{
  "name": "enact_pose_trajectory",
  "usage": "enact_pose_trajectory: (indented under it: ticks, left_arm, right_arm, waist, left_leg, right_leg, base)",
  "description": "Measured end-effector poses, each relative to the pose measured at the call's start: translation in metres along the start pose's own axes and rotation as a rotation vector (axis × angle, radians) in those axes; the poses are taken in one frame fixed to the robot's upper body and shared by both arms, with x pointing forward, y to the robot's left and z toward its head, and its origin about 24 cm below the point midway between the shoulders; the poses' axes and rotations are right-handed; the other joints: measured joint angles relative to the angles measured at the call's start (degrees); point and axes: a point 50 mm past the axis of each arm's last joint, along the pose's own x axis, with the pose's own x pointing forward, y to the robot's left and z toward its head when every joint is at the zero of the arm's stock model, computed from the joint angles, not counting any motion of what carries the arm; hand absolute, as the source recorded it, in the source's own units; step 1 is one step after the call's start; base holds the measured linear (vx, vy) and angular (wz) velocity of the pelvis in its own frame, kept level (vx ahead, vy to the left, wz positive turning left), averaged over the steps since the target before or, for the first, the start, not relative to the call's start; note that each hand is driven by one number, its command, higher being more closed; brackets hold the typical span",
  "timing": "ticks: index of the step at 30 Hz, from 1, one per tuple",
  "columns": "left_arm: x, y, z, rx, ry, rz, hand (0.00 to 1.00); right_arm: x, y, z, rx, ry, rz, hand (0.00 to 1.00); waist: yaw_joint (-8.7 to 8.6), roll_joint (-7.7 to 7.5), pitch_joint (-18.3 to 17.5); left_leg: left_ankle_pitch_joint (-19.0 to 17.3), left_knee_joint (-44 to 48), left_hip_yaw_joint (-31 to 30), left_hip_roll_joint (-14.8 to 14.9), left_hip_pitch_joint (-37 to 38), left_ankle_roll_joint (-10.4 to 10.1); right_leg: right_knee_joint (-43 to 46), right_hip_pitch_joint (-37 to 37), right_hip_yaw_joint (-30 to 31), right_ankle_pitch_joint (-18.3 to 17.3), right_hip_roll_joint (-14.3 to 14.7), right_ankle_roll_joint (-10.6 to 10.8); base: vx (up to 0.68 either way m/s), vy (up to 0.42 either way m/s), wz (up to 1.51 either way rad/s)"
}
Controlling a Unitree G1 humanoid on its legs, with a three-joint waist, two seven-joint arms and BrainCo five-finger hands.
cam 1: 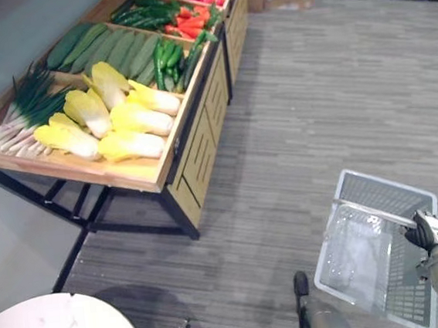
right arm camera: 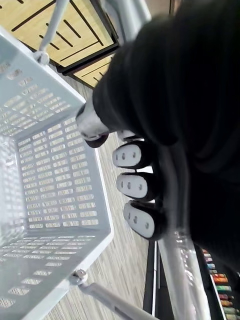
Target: Pick vegetable in the basket
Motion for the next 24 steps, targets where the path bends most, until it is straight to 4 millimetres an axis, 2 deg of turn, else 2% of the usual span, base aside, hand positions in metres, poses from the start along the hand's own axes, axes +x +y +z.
enact_pose_trajectory:
  ticks: [1,2,3,4,5,6,7,8,9,11,13,14,15,16,17,18,20,22,24]
  left_arm:
    - [-0.001,-0.003,-0.002,-0.003,0.009,-0.005,0.00]
    - [-0.001,-0.003,-0.003,-0.004,0.013,-0.006,0.00]
    - [-0.001,-0.003,-0.006,-0.008,0.027,-0.004,0.00]
    - [-0.001,-0.002,-0.007,-0.011,0.035,0.001,0.00]
    - [-0.003,-0.002,-0.014,-0.018,0.061,0.005,0.00]
    - [-0.005,-0.001,-0.018,-0.023,0.075,0.008,0.00]
    - [-0.006,-0.001,-0.023,-0.024,0.085,0.010,0.00]
    - [-0.007,0.000,-0.024,-0.045,0.087,0.018,0.00]
    - [-0.007,0.002,-0.023,-0.062,0.082,0.026,0.00]
    - [-0.007,0.003,-0.023,-0.073,0.078,0.031,0.00]
    - [-0.008,0.003,-0.023,-0.080,0.079,0.034,0.00]
    - [-0.009,0.002,-0.025,-0.081,0.082,0.034,0.00]
    - [-0.010,0.002,-0.027,-0.082,0.086,0.034,0.00]
    - [-0.011,0.001,-0.029,-0.083,0.090,0.033,0.00]
    - [-0.014,-0.002,-0.035,-0.088,0.110,0.026,0.00]
    - [-0.013,0.003,-0.034,-0.087,0.108,0.040,0.00]
    - [-0.011,0.009,-0.031,-0.085,0.095,0.055,0.00]
    - [-0.011,0.010,-0.031,-0.084,0.094,0.058,0.00]
    - [-0.011,0.009,-0.030,-0.078,0.088,0.056,0.00]
  right_arm:
    - [-0.001,-0.003,-0.004,0.007,0.016,-0.012,1.00]
    - [-0.001,-0.004,-0.005,0.009,0.019,-0.019,1.00]
    - [0.000,-0.006,-0.006,0.014,0.026,-0.031,1.00]
    - [-0.001,-0.006,-0.007,0.016,0.027,-0.033,1.00]
    - [-0.004,-0.004,-0.009,0.013,0.032,-0.022,1.00]
    - [-0.005,-0.002,-0.009,0.011,0.031,-0.015,1.00]
    - [-0.006,-0.002,-0.010,0.009,0.035,-0.014,1.00]
    - [-0.006,-0.002,-0.011,0.010,0.038,-0.015,1.00]
    - [-0.008,-0.001,-0.013,0.012,0.045,-0.013,1.00]
    - [-0.011,-0.002,-0.018,0.019,0.061,-0.029,1.00]
    - [-0.013,-0.003,-0.021,0.032,0.078,-0.043,1.00]
    - [-0.016,-0.004,-0.026,0.045,0.101,-0.054,1.00]
    - [-0.020,-0.004,-0.031,0.048,0.124,-0.058,1.00]
    - [-0.022,-0.004,-0.034,0.045,0.133,-0.057,1.00]
    - [-0.026,-0.004,-0.040,0.040,0.155,-0.056,1.00]
    - [-0.031,0.006,-0.039,0.062,0.177,-0.033,1.00]
    - [-0.032,0.008,-0.039,0.066,0.177,-0.028,1.00]
    - [-0.030,0.008,-0.036,0.070,0.168,-0.031,1.00]
    - [-0.029,0.008,-0.035,0.071,0.162,-0.030,1.00]
  waist:
    - [-0.10,0.21,-0.29]
    - [-0.12,0.36,-0.39]
    - [-0.14,0.60,-0.52]
    - [-0.15,0.72,-0.44]
    - [0.32,0.67,-0.35]
    - [0.82,-0.11,0.08]
    - [1.05,0.03,0.11]
    - [1.56,0.06,0.13]
    - [2.01,-0.02,0.20]
    - [2.29,-0.08,0.23]
    - [2.44,-0.15,0.27]
    - [2.50,-0.16,0.28]
    - [2.44,0.11,0.14]
    - [2.44,0.65,0.00]
    - [2.32,2.24,-0.84]
    - [1.84,0.32,-1.03]
    - [2.05,-1.67,-1.06]
    - [2.23,-2.45,-1.09]
    - [2.71,-2.35,-1.17]
  left_leg:
    - [2.48,3.70,-1.95,0.95,-1.05,0.04]
    - [3.33,5.92,-2.74,1.18,-1.94,-0.10]
    - [6.15,11.72,-3.46,1.54,-4.57,0.49]
    - [9.96,17.53,-3.73,1.44,-7.09,0.28]
    - [19.07,25.11,-3.55,1.26,-10.47,-0.88]
    - [21.96,28.92,-3.42,1.24,-12.00,-1.43]
    - [17.57,37.05,-2.04,1.62,-16.25,-1.31]
    - [13.47,42.00,-0.36,1.83,-20.00,-0.35]
    - [9.74,44.48,1.82,2.35,-24.08,1.73]
    - [6.94,40.99,4.89,2.71,-29.73,2.95]
    - [6.07,33.37,7.54,2.67,-32.17,2.59]
    - [6.40,23.14,9.92,2.42,-32.33,2.47]
    - [9.82,10.78,12.50,2.15,-31.21,2.46]
    - [13.17,5.83,13.64,2.10,-30.67,2.53]
    - [18.51,-1.06,14.82,2.58,-29.99,3.51]
    - [18.41,-3.08,15.80,0.19,-28.55,3.99]
    - [18.02,-4.79,16.37,-2.50,-28.27,5.03]
    - [16.73,-4.54,17.63,-4.73,-27.21,6.68]
    - [15.79,-4.78,18.15,-5.25,-26.35,6.72]
  right_leg:
    - [3.31,0.45,-1.72,-3.60,0.21,-0.69]
    - [3.70,1.01,-2.44,-4.62,0.32,-0.91]
    - [3.83,2.54,-3.69,-6.32,0.82,-1.17]
    - [3.37,4.18,-4.45,-7.33,1.28,-1.47]
    - [1.53,7.79,-4.61,-8.14,1.58,-1.77]
    - [0.03,10.00,-4.65,-8.41,1.59,-2.09]
    - [-1.89,13.22,-4.93,-9.38,1.65,-2.89]
    - [-2.75,15.27,-5.17,-10.20,1.63,-3.22]
    - [-3.77,18.08,-5.51,-11.50,1.51,-3.09]
    - [-4.99,21.60,-6.66,-13.00,0.59,-2.17]
    - [-4.99,23.14,-7.03,-14.04,-0.47,-1.09]
    - [-4.92,24.02,-7.36,-14.65,-1.32,0.00]
    - [-4.60,24.56,-7.68,-15.43,-1.84,1.71]
    - [-4.58,24.94,-7.80,-15.92,-1.65,2.44]
    - [-4.38,25.32,-7.89,-17.00,-0.78,3.80]
    - [-4.60,26.29,-8.02,-17.66,-2.90,4.72]
    - [-7.19,27.19,-7.99,-17.38,-4.75,5.22]
    - [-8.46,28.83,-7.01,-16.52,-6.93,6.56]
    - [-8.00,29.00,-6.03,-16.28,-7.61,6.87]
  base:
    - [0.48,-0.262,0.36]
    - [0.54,-0.292,0.44]
    - [0.33,-0.177,0.33]
    - [0.37,-0.222,0.31]
    - [0.36,-0.158,0.18]
    - [0.41,-0.164,0.18]
    - [0.32,-0.092,0.15]
    - [0.28,-0.102,0.22]
    - [0.22,-0.065,0.19]
    - [0.26,-0.024,0.24]
    - [0.25,0.077,0.15]
    - [0.26,0.133,0.13]
    - [0.29,0.178,0.12]
    - [0.33,0.215,0.10]
    - [0.43,0.259,0.28]
    - [0.38,0.206,0.26]
    - [0.32,0.143,0.22]
    - [0.30,0.140,0.09]
    - [0.17,0.081,-0.12]
